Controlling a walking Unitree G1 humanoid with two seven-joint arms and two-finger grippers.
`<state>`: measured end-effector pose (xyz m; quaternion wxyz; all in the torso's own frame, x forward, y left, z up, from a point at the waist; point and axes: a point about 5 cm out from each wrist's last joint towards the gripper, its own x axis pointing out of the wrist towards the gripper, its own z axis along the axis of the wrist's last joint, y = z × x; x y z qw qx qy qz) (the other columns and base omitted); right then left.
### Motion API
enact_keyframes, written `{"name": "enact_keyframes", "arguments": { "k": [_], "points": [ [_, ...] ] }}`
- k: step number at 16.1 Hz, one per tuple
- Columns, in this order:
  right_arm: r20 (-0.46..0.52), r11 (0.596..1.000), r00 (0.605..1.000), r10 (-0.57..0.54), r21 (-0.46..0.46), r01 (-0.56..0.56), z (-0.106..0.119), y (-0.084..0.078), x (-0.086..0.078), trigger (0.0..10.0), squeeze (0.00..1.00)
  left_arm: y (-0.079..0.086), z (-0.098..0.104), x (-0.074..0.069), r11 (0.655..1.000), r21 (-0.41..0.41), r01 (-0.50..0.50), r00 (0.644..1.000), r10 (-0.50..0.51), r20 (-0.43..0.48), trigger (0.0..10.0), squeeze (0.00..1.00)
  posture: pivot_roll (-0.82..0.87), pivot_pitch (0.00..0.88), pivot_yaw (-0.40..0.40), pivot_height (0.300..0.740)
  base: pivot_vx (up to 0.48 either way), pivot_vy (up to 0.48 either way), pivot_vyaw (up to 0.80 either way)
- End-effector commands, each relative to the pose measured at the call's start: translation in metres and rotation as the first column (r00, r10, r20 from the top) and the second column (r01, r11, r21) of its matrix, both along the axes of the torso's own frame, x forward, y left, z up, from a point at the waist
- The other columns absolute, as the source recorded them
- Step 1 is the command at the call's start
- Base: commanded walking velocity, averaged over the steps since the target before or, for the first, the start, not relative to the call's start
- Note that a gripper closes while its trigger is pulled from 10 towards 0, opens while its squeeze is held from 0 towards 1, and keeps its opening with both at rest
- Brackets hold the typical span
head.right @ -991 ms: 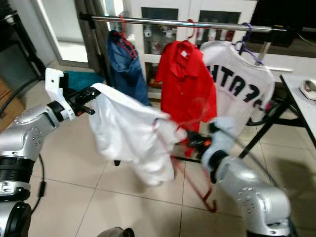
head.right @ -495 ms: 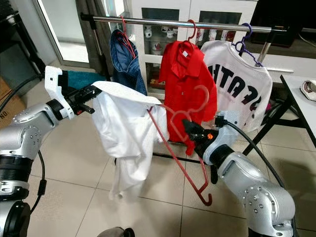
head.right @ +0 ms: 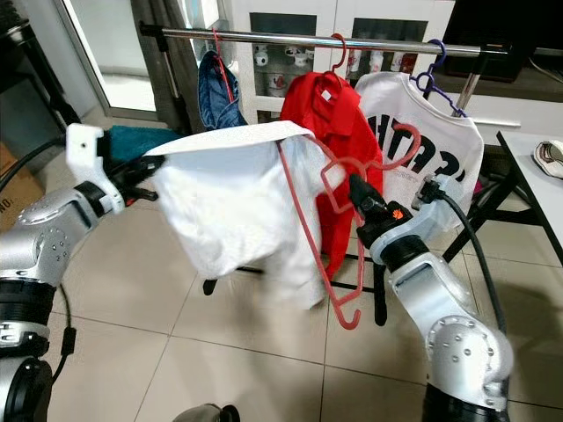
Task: Hang hanger
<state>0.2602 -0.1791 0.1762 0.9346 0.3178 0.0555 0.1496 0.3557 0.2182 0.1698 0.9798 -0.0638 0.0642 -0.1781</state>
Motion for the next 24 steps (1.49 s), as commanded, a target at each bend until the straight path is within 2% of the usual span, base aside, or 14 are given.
{"name": "enact_keyframes", "arguments": {
  "k": [1, 2, 4, 6, 9, 12, 13, 14, 16, 19, 21, 22, 23, 24],
  "points": [
    [-0.047, 0.991, 0.997, 0.066, -0.112, -0.07, -0.006, 0.003, -0.007, 10.0, 0.0, 0.01, 0.014, 0.005, 0.998, 0.004, -0.069, 0.997, 0.069, 0.035, 0.0, 0.0, -0.11, 0.0, 0.091, 0.74, 0.0, 0.0, 0.0],
    [-0.094, 0.957, 0.988, 0.125, -0.252, -0.145, -0.012, 0.005, -0.012, 10.0, 0.0, 0.01, 0.014, 0.007, 0.997, -0.014, -0.076, 0.997, 0.077, 0.026, 0.0, 0.0, -0.12, 0.0, 0.093, 0.74, 0.0, 0.0, 0.0],
    [-0.136, 0.916, 0.973, 0.185, -0.335, -0.221, -0.016, 0.005, -0.02, 10.0, 0.0, 0.0, 0.014, 0.008, 0.998, -0.053, -0.03, 1.0, 0.03, 0.008, 0.0, 0.0, -0.12, 0.0, 0.098, 0.74, 0.0, 0.0, 0.0],
    [-0.12, 0.928, 0.978, 0.169, -0.316, -0.199, -0.011, -0.005, -0.021, 10.0, 0.0, -0.012, 0.012, 0.01, 0.995, -0.096, 0.003, 1.0, -0.003, -0.002, 0.0, 0.0, -0.13, 0.0, 0.101, 0.74, 0.0, 0.0, 0.0],
    [-0.083, 0.944, 0.986, 0.148, -0.284, -0.166, -0.004, -0.016, -0.021, 10.0, 0.0, -0.012, 0.01, 0.01, 0.995, -0.103, -0.004, 1.0, 0.003, -0.011, 0.0, 0.0, -0.13, 0.0, 0.098, 0.74, 0.0, 0.0, 0.0],
    [-0.031, 0.972, 0.991, 0.132, -0.193, -0.135, 0.004, -0.021, -0.019, 10.0, 0.0, -0.005, 0.005, 0.008, 0.996, -0.085, -0.026, 0.999, 0.023, -0.037, 0.0, 0.0, -0.12, 0.0, 0.09, 0.74, 0.0, 0.0, 0.0],
    [-0.006, 0.987, 0.996, 0.094, -0.133, -0.094, 0.007, -0.024, -0.016, 10.0, 0.0, -0.003, 0.002, 0.007, 0.996, -0.078, -0.037, 0.998, 0.034, -0.047, 0.0, 0.0, -0.13, 0.0, 0.089, 0.74, 0.0, 0.0, 0.0],
    [0.0, 0.99, 0.997, 0.079, -0.118, -0.079, 0.008, -0.025, -0.015, 10.0, 0.0, -0.002, 0.001, 0.006, 0.997, -0.074, -0.038, 0.998, 0.035, -0.05, 0.0, 0.0, -0.12, 0.0, 0.088, 0.74, 0.0, 0.0, 0.0],
    [0.026, 0.998, 0.998, -0.063, -0.027, 0.063, 0.012, -0.034, -0.006, 10.0, 0.0, -0.004, -0.006, 0.003, 0.998, -0.066, -0.024, 0.997, 0.018, -0.078, 0.0, 0.0, -0.13, 0.0, 0.088, 0.74, 0.0, 0.0, 0.0],
    [0.018, 0.998, 0.998, -0.066, -0.015, 0.067, 0.01, -0.028, -0.005, 10.0, 0.0, -0.018, -0.011, 0.0, 0.995, -0.083, 0.053, 0.993, -0.062, -0.105, 0.0, 0.0, -0.13, 0.0, 0.091, 0.74, 0.0, 0.0, 0.0],
    [-0.058, 0.975, 0.998, -0.003, -0.22, -0.01, 0.0, -0.022, -0.008, 10.0, 0.0, -0.025, -0.01, 0.001, 0.992, -0.1, 0.075, 0.991, -0.085, -0.102, 0.0, 0.0, -0.13, 0.0, 0.097, 0.74, 0.0, 0.0, 0.0],
    [-0.179, 0.868, 0.979, 0.096, -0.467, -0.17, -0.018, -0.013, -0.017, 10.0, 0.0, -0.032, -0.008, 0.002, 0.991, -0.099, 0.096, 0.99, -0.105, -0.094, 0.0, 0.0, -0.13, 0.0, 0.101, 0.74, 0.0, 0.0, 0.0],
    [-0.244, 0.799, 0.962, 0.122, -0.551, -0.241, -0.028, -0.011, -0.022, 10.0, 0.0, -0.036, -0.006, 0.005, 0.993, -0.063, 0.098, 0.992, -0.103, -0.077, 0.0, 0.0, -0.13, 0.0, 0.103, 0.74, 0.0, 0.0, 0.0],
    [-0.259, 0.784, 0.958, 0.122, -0.567, -0.253, -0.031, -0.01, -0.023, 10.0, 0.0, -0.039, -0.005, 0.007, 0.995, 0.011, 0.103, 0.993, -0.102, -0.058, 0.0, 0.0, -0.13, 0.0, 0.105, 0.74, 0.0, 0.0, 0.0]
  ]
}}
